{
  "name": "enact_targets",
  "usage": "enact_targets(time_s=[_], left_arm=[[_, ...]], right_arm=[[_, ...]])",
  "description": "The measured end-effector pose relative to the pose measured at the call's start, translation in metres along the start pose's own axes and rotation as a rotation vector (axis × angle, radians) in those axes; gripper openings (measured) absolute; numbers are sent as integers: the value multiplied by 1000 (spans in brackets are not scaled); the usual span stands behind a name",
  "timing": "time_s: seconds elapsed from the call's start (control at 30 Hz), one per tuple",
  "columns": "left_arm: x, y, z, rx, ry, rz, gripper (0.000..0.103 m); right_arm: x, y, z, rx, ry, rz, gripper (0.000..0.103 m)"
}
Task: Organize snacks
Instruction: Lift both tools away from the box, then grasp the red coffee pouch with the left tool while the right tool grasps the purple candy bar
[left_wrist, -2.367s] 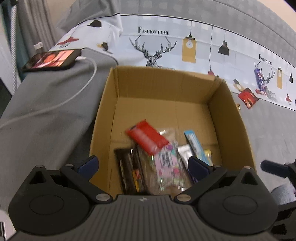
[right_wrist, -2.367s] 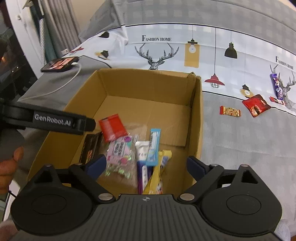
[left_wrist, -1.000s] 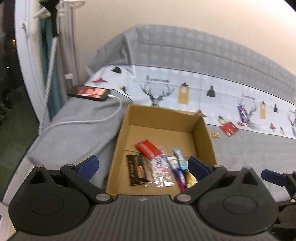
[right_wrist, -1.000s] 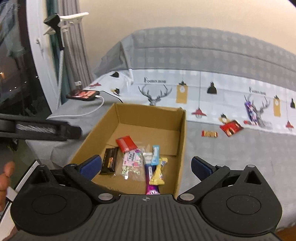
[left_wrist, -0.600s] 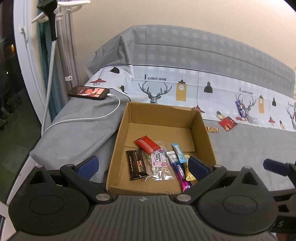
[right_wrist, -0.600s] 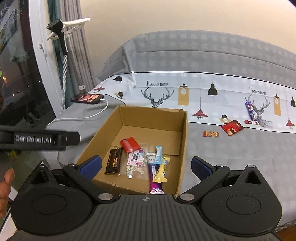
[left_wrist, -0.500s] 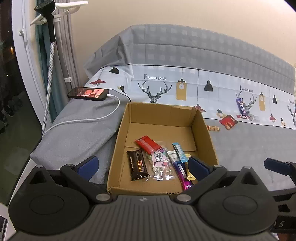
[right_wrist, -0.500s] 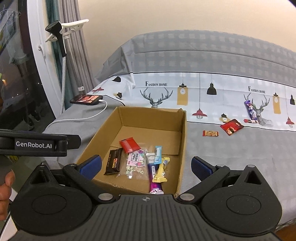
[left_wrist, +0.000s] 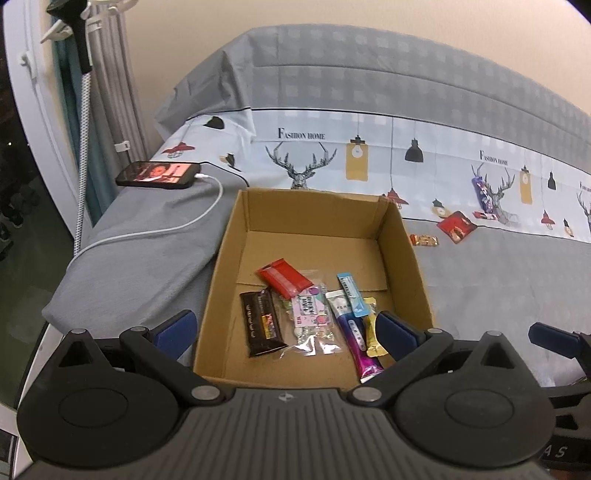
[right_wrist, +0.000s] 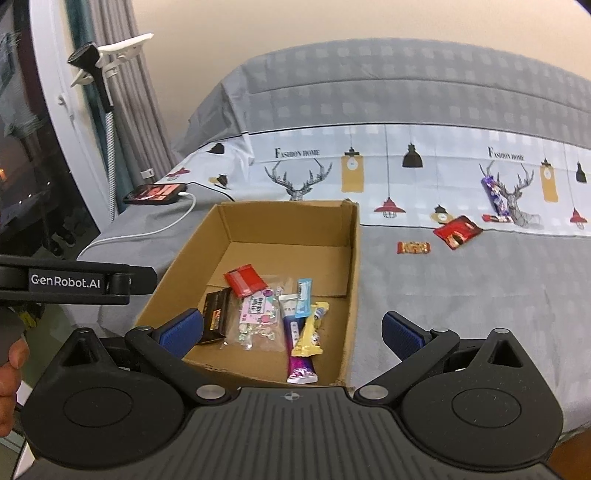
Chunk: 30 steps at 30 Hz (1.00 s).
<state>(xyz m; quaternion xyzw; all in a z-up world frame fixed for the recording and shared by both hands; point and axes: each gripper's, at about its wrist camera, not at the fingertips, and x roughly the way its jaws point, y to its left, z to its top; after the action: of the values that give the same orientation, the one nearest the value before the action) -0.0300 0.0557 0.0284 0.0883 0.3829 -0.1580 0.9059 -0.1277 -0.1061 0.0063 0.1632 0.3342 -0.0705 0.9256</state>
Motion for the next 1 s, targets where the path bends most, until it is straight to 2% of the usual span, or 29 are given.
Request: enact_targets(time_s=[0.23,0.47,0.77,1.0], left_arm=[[13,-34,14,57,14,-23,103],[39,-82,39,137,45,-31,103],[92,-164,84,236,76,-84,103],[178,-244,124,277,159,-215,103]], right_arm=[[4,-28,-1,57,9,-23,103],[3,-78,-2,137,6,-117,103],[1,-179,-8,286,7,-313,103],[27,-274,14,319,-19,-440,103]])
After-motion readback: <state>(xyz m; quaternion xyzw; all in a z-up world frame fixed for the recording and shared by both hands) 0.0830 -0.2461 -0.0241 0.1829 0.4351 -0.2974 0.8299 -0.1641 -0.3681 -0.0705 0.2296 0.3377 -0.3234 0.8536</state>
